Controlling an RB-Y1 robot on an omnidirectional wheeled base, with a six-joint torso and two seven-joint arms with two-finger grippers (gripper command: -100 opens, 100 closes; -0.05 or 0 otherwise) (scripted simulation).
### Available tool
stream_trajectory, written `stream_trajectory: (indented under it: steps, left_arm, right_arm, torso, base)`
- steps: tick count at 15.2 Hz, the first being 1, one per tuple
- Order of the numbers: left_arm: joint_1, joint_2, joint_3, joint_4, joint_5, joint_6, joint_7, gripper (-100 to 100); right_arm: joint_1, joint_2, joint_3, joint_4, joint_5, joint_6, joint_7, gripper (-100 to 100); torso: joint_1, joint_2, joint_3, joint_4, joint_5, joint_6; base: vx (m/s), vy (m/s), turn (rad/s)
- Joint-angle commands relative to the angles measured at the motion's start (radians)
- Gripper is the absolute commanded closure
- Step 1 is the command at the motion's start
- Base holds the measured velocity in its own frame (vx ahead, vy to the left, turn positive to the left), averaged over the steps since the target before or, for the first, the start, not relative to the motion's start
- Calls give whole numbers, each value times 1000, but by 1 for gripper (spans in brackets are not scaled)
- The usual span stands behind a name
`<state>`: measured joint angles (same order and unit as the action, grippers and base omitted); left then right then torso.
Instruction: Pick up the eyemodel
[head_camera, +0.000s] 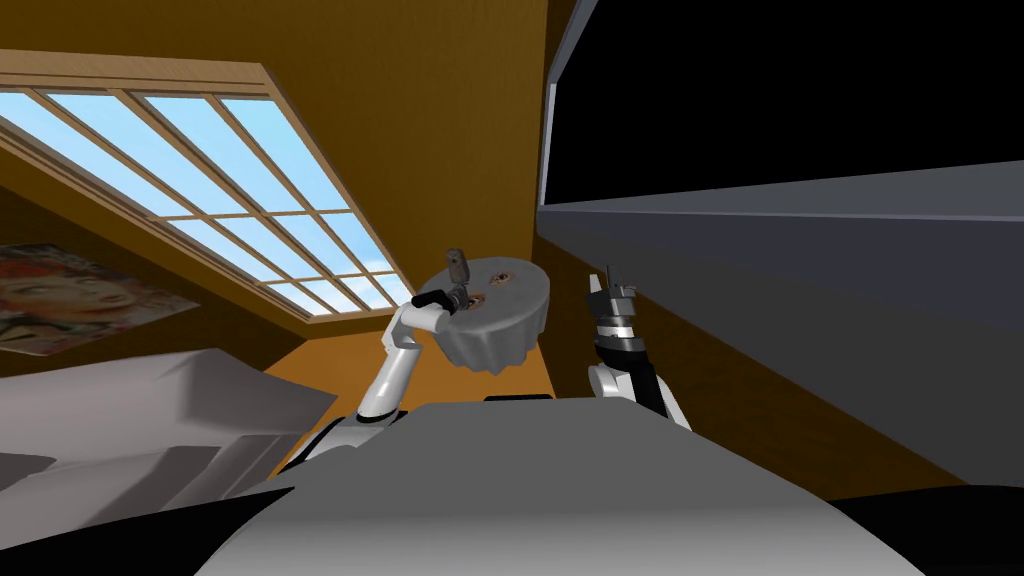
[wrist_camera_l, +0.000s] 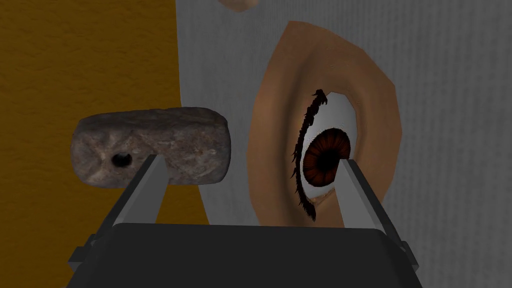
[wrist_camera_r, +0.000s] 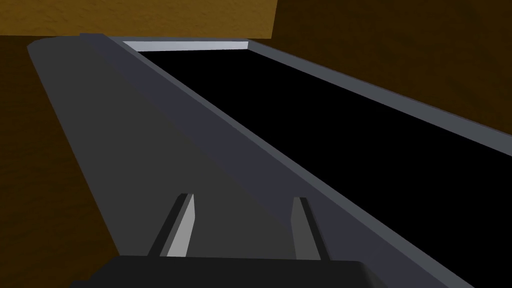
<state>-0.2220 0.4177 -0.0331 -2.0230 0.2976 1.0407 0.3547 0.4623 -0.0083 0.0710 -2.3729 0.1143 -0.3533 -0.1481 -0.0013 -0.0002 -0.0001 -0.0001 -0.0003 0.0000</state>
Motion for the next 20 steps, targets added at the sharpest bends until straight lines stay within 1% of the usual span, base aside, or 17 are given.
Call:
stream_trajectory:
  steps: [1,3,4,6,7,9,10,12,13,14,15,16,17,18,19,20]
  left_arm:
    - [-35,12,3,16,14,50,19,-100]
    - [-35,12,3,16,14,88,19,-100]
    - [-64,21,5,28,24,111,36,-100]
    - [-64,21,5,28,24,148,36,-100]
    - [-93,29,7,39,33,173,52,-100]
    - [-93,29,7,39,33,207,52,-100]
    - [-120,36,9,50,42,234,67,-100]
    - [-120,36,9,50,42,262,67,-100]
    - [-147,43,11,60,51,294,82,-100]
    - [-147,43,11,60,51,313,82,-100]
    - [-147,43,11,60,51,316,82,-100]
    - [-171,50,12,70,59,349,95,-100]
    - [-171,50,12,70,59,366,95,-100]
    - [-171,50,12,70,59,366,95,-100]
    - [-195,56,14,79,66,402,108,-100]
    - [-195,56,14,79,66,412,108,-100]
  right_arm:
    - [0,0,0,0,0,0,0,0]
    - [0,0,0,0,0,0,0,0]
    - [0,0,0,0,0,0,0,0]
    - [0,0,0,0,0,0,0,0]
    - [0,0,0,0,0,0,0,0]
    - [0,0,0,0,0,0,0,0]
    - [0,0,0,0,0,0,0,0]
    - [0,0,0,0,0,0,0,0]
    - [0,0,0,0,0,0,0,0]
    - [0,0,0,0,0,0,0,0]
    - [0,0,0,0,0,0,0,0]
    - [0,0,0,0,0,0,0,0]
    - [0,0,0,0,0,0,0,0]
    - [0,0,0,0,0,0,0,0]
    - [0,0,0,0,0,0,0,0]
    - [0,0,0,0,0,0,0,0]
  torso:
    - [0,0,0,0,0,0]
    - [0,0,0,0,0,0]
    - [0,0,0,0,0,0]
    - [0,0,0,0,0,0]
    - [0,0,0,0,0,0]
    - [0,0,0,0,0,0]
    - [0,0,0,0,0,0]
    - [0,0,0,0,0,0]
    - [0,0,0,0,0,0]
    - [0,0,0,0,0,0]
    - [0,0,0,0,0,0]
    - [0,0,0,0,0,0]
    - [0,0,0,0,0,0]
    - [0,0,0,0,0,0]
    - [0,0,0,0,0,0]
    - [0,0,0,0,0,0]
  base:
    - [2,-15,-33]
    - [3,-15,-26]
    - [1,-18,-25]
    - [1,-16,-22]
    - [1,-17,-30]
    - [4,-16,-22]
    - [4,-15,-27]
    - [5,-14,-22]
    - [6,-16,-24]
    - [6,-17,-28]
    - [4,-13,-12]
    - [4,-14,-21]
    - [6,-15,-26]
    - [4,-11,-12]
    - [7,-13,-30]
    - [8,-15,-30]
